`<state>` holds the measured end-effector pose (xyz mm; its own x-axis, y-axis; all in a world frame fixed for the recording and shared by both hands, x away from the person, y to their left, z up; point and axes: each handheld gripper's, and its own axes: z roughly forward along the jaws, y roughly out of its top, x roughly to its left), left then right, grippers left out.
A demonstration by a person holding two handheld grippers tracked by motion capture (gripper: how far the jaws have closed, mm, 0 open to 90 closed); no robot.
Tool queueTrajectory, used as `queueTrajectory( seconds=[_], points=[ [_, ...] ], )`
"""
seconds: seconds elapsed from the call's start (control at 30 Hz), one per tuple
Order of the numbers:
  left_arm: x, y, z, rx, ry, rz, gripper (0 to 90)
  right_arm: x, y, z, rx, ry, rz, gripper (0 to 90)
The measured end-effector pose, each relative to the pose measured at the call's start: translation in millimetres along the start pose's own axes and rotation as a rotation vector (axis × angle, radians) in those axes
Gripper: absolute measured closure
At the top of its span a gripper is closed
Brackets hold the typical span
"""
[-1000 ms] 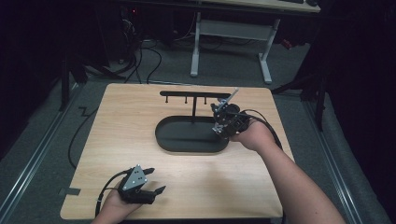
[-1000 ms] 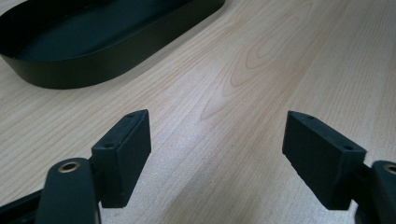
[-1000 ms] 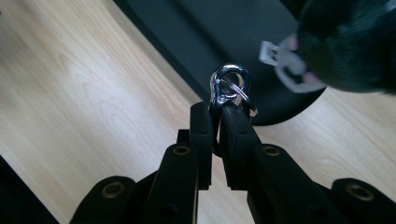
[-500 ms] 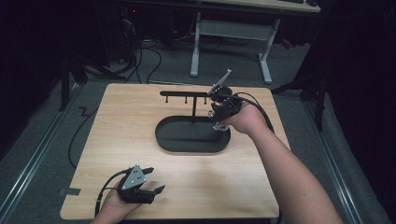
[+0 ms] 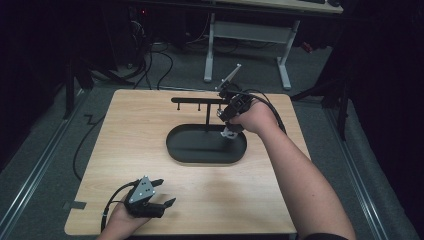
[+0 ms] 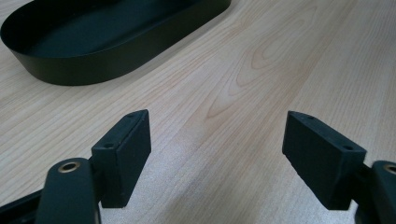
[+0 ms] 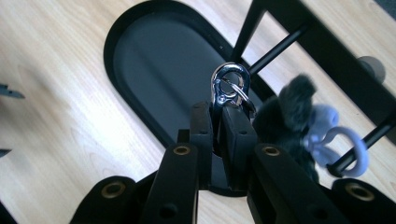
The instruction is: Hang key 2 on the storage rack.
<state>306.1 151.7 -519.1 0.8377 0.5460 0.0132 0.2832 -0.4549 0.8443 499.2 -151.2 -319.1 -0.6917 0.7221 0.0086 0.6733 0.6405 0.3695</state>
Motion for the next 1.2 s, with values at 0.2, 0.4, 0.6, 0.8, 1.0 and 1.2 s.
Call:
queueTrajectory(
  seconds=[0.2, 0.4, 0.6, 0.8, 1.0, 1.2],
  points=[
    [0.6, -0.3, -0.8, 0.002, -0.001, -0.004, 24.3, -6.0, 3.4, 0.3, -0.028, 0.001, 0.012, 84.5],
    [0.6, -0.5, -0.9, 0.003, -0.001, -0.006, 24.3, -13.5, 3.5, 0.6, -0.041, -0.009, 0.038, 84.5],
    [0.5, -0.6, -0.6, 0.005, -0.003, -0.006, 24.3, -19.4, 0.7, 3.4, -0.050, 0.000, 0.064, 84.4],
    [0.2, -0.9, -0.2, 0.005, -0.003, -0.004, 24.3, -24.9, -5.9, 11.1, -0.080, 0.043, 0.108, 83.8],
    [-0.3, -1.1, 0.8, 0.010, -0.008, -0.001, 24.3, -28.3, -11.5, 18.8, -0.070, 0.045, 0.140, 81.7],
    [-0.7, -1.1, 1.6, 0.015, -0.013, 0.000, 24.3, -29.2, -13.2, 21.1, -0.083, 0.042, 0.148, 81.9]
  ],
)
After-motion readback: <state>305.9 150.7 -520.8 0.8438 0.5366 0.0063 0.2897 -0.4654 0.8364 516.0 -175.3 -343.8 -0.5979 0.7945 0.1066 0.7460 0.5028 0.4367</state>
